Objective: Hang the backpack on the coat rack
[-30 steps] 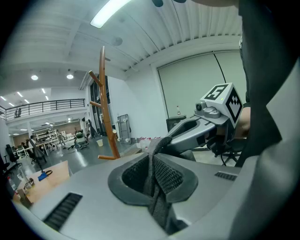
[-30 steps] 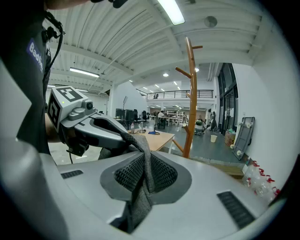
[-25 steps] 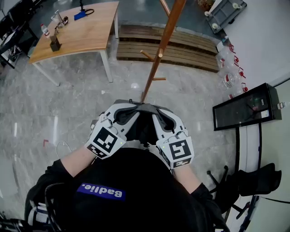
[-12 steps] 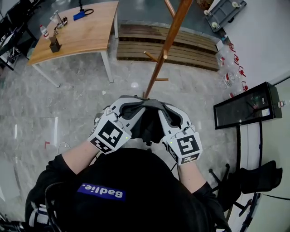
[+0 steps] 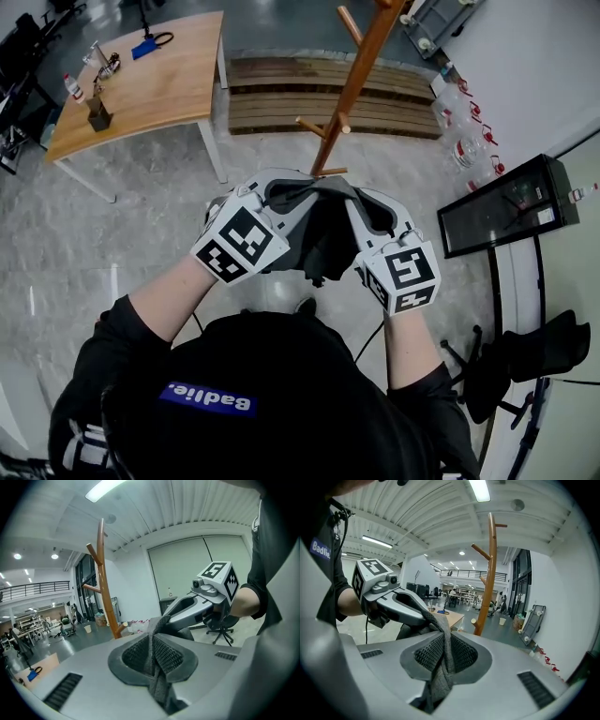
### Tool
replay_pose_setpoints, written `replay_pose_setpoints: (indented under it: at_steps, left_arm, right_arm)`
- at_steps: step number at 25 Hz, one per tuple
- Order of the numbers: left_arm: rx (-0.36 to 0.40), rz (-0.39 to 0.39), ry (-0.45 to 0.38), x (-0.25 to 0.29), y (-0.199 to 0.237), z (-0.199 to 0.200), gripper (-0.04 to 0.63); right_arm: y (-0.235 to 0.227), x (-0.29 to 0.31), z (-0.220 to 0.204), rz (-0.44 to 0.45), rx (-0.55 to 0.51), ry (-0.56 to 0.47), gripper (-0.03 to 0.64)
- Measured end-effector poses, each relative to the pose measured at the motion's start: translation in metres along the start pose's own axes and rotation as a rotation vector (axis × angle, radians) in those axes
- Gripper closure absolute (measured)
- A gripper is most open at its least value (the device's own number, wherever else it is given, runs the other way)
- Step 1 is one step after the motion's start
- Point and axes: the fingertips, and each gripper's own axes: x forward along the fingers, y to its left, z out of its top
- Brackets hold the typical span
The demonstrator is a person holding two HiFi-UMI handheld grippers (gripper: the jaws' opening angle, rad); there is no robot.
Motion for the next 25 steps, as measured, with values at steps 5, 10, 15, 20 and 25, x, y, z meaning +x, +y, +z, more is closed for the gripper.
replay_pose_setpoints:
  at_steps: [5,10,15,20,25]
  left_arm:
    - [-0.012,0.008,0.005,0.023,0.027,0.012,0.555]
    - [-0.052,0.057,0.020,0.042,0.048,0.018,0.555]
    - [-0.099,0.098,0.033,0.058,0.067,0.016,0.555]
    - [-0.154,0.081,0.041,0.069,0.079,0.008,0.555]
    - [-0.170,0.047,0.051,0.078,0.086,0.003,0.555]
  right_arm:
    - [-0.030,0.018,0.010,0.032,0.002,-0.004,0.571]
    - [-0.054,0.035,0.014,0.083,0.002,-0.009,0.571]
    - [-0.072,0.053,0.015,0.125,-0.017,0.002,0.571]
    - [-0.082,0.068,0.012,0.118,-0.013,0.029,0.571]
    - [-0.089,0.077,0.008,0.108,-0.002,0.058,0.571]
